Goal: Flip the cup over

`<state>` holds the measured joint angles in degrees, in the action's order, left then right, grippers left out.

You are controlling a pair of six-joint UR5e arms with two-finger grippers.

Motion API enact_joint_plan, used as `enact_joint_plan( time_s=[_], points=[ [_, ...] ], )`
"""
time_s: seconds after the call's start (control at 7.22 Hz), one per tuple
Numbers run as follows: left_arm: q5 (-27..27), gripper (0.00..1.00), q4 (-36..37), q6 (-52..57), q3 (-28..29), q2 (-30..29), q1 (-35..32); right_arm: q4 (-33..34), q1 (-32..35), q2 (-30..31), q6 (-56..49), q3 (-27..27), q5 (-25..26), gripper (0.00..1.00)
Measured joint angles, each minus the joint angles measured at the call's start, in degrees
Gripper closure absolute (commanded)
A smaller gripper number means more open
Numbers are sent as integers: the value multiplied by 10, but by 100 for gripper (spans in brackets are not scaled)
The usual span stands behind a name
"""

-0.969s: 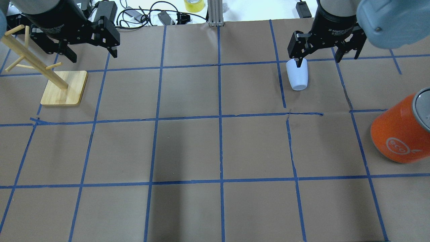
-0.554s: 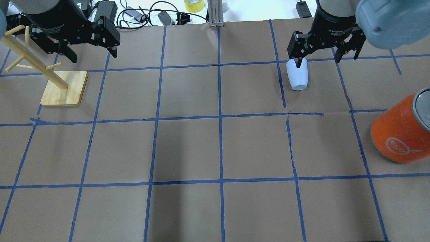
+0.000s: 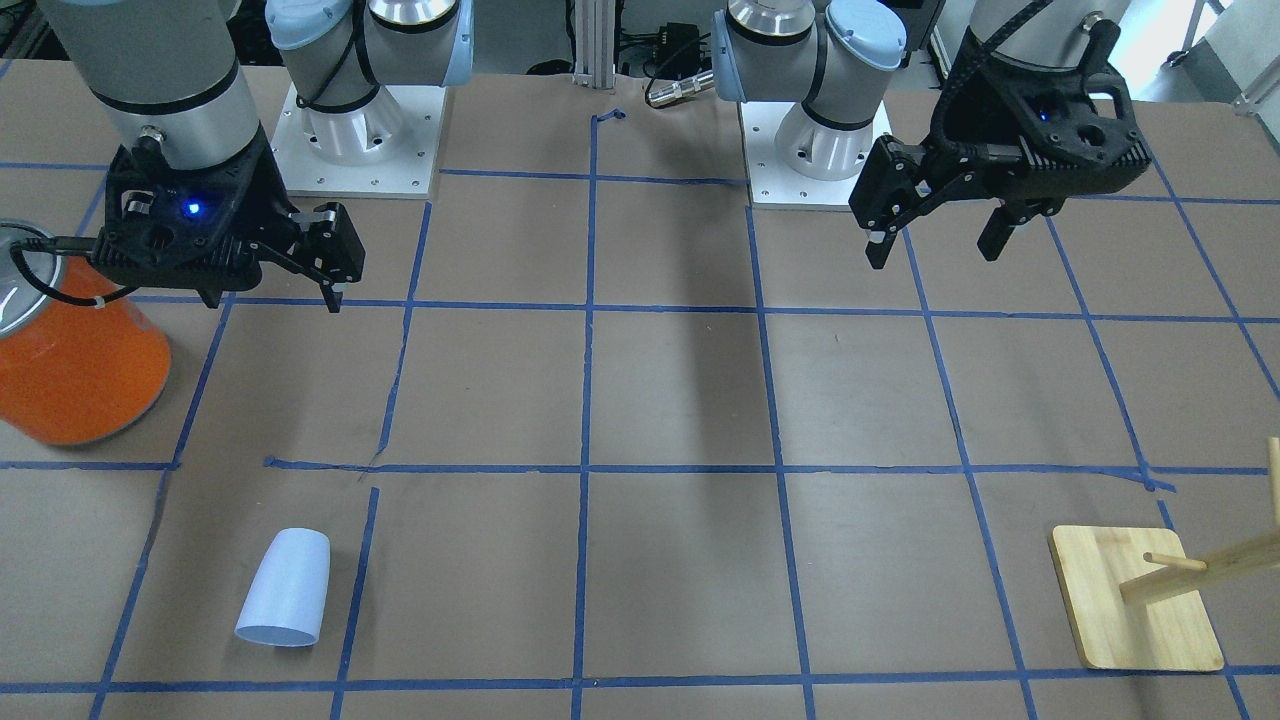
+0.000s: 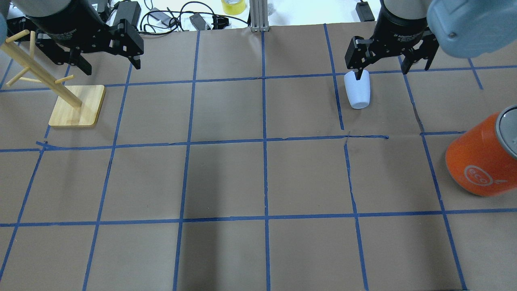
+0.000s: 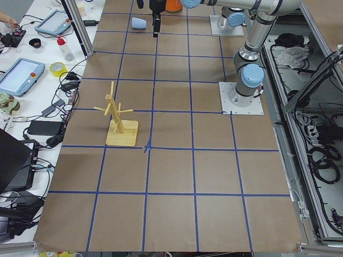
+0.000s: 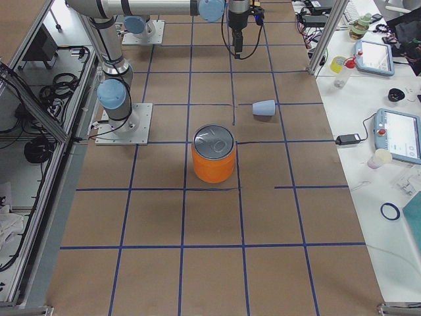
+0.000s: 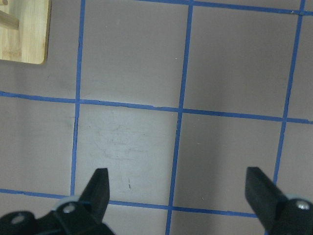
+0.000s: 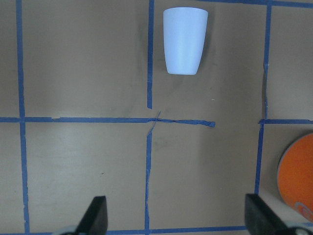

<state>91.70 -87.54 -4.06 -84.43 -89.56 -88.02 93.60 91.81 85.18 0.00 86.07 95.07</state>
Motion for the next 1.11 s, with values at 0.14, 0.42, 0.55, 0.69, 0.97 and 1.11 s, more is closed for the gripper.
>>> enact_joint_plan(
  time_s=[0.14, 0.42, 0.55, 0.69, 0.97, 1.11],
  points=[
    [0, 0, 0, 0, 0, 0, 0, 1, -2, -1, 0, 0, 0, 0],
    [0, 0, 0, -1, 1, 0, 0, 0, -12, -2, 2, 0, 6, 0],
    [0, 0, 0, -1, 1, 0, 0, 0, -27, -2, 2, 0, 7, 0],
    [0, 0, 0, -1, 1, 0, 0, 9, -43, -6, 1, 2, 4, 0],
    [0, 0, 0, -1, 1, -1, 0, 48, -57, -46, -3, 6, 2, 0],
    [-1, 0, 0, -1, 2, -1, 0, 87, -59, -77, -8, 10, 2, 0]
  ],
)
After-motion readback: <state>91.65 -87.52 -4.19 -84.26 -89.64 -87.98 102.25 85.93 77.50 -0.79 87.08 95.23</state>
